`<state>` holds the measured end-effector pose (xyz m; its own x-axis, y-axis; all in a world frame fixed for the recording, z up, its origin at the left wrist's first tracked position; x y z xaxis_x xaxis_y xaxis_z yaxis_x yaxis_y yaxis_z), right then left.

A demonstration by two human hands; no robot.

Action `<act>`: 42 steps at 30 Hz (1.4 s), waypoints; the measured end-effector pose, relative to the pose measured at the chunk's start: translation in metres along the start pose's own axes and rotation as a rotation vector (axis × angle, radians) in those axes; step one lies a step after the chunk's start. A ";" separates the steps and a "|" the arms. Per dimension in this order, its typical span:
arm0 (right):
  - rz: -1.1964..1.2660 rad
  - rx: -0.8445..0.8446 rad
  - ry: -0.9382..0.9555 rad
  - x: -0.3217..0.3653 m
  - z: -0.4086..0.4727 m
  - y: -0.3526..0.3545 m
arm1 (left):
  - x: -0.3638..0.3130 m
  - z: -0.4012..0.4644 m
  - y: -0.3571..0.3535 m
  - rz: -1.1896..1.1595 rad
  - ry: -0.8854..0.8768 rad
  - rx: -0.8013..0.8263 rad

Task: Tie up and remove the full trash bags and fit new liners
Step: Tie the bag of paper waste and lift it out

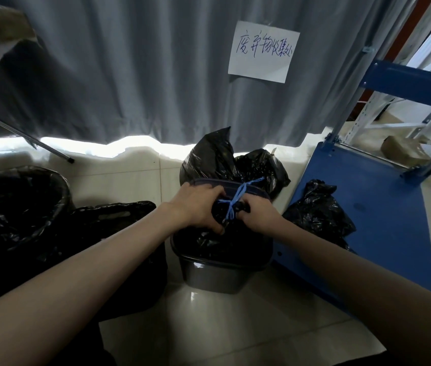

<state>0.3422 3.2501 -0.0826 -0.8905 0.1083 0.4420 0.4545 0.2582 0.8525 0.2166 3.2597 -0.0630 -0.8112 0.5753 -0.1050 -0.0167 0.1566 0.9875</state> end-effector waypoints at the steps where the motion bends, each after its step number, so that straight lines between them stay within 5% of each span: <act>1: 0.036 -0.015 -0.002 0.003 0.000 0.003 | 0.000 -0.001 -0.006 0.011 0.011 0.023; 18: 0.370 -0.194 0.000 0.019 -0.032 0.043 | -0.013 -0.018 0.060 -0.069 0.082 -0.344; 28: 0.601 -0.506 0.143 0.046 -0.061 0.091 | -0.016 -0.038 0.124 -0.135 0.149 -0.616; 35: 0.536 -0.651 0.072 0.074 -0.095 0.133 | -0.027 -0.059 0.199 -0.158 0.136 -0.868; 39: 0.218 -0.606 0.018 0.086 -0.101 0.157 | -0.022 -0.071 0.231 -0.278 0.076 -1.019; 42: 0.224 -0.599 0.053 0.089 -0.105 0.172 | -0.020 -0.076 0.242 -0.317 0.058 -1.098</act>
<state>0.3435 3.2037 0.1320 -0.7769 0.0461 0.6280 0.5768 -0.3480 0.7391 0.1840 3.2248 0.1872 -0.7046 0.5928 -0.3901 -0.7040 -0.5144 0.4897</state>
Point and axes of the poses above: each hand's wrist, its own z-axis towards the middle knuckle, its own y-axis out of the back of the hand, x = y × z, the point moved 8 cm from there along z, towards the middle knuckle, and after that the axes turned 8 degrees about -y, right-handed, at the moved point
